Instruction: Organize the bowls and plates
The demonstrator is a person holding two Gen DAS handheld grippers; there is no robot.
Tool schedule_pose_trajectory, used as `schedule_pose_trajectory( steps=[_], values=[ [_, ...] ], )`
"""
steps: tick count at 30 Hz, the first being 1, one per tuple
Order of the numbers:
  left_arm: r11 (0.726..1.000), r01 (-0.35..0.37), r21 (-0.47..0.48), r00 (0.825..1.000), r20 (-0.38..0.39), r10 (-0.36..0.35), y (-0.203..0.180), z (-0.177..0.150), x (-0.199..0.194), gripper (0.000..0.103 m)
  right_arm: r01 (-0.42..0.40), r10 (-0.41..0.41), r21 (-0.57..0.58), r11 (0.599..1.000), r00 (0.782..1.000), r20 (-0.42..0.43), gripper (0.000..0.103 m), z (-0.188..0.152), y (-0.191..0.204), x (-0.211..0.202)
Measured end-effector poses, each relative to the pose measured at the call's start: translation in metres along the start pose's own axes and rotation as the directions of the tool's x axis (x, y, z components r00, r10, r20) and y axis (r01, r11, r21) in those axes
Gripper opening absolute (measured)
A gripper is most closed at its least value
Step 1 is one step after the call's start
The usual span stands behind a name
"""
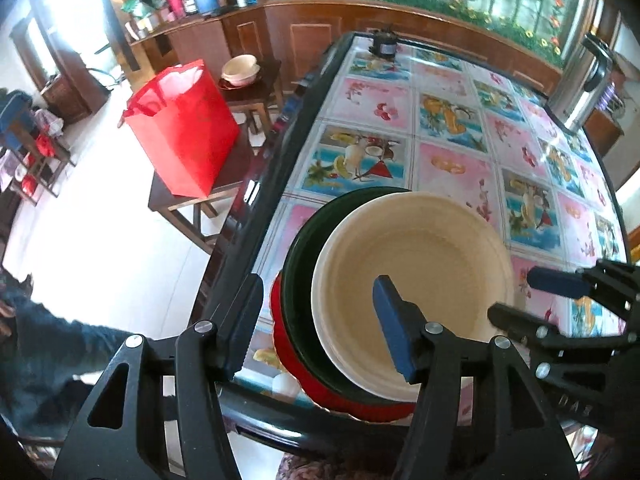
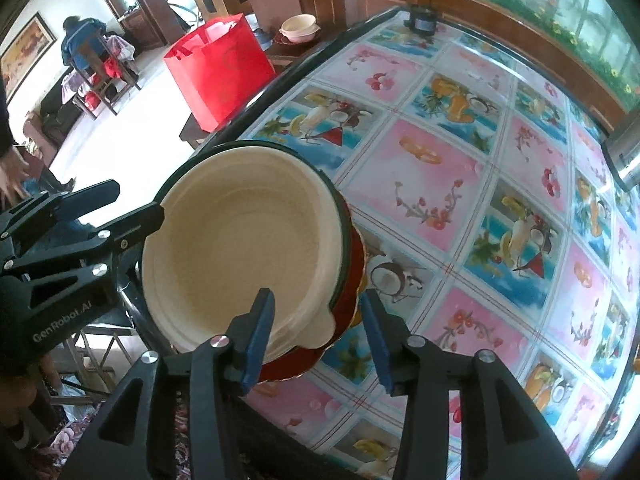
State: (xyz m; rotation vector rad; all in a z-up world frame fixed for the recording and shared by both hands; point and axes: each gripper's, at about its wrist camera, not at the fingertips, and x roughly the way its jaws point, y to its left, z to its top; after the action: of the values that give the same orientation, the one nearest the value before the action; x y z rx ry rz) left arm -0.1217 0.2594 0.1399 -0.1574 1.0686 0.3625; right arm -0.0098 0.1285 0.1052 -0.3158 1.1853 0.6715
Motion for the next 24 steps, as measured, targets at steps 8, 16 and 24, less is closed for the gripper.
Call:
schedule_pose_trajectory(
  steps=[8,16,24],
  values=[
    [0.998,-0.038,-0.041,0.999,0.031,0.039,-0.025,-0.021,-0.028,0.058,-0.003,0.005,-0.034,0.999,0.999,0.044,0.065,-0.024,-0.006,-0.023],
    [0.989,0.053,-0.136,0.998,-0.027,-0.057,-0.056,-0.056,-0.032,0.058,-0.007,0.007,0.01,1.0,0.997,0.073,0.073,-0.06,-0.03,-0.034],
    [0.991,-0.066,-0.118,0.997,-0.055,0.06,-0.07,-0.072,-0.024,0.058,-0.011,0.011,0.002,1.0,0.998,0.064,0.076,-0.076,-0.03,-0.023]
  ],
)
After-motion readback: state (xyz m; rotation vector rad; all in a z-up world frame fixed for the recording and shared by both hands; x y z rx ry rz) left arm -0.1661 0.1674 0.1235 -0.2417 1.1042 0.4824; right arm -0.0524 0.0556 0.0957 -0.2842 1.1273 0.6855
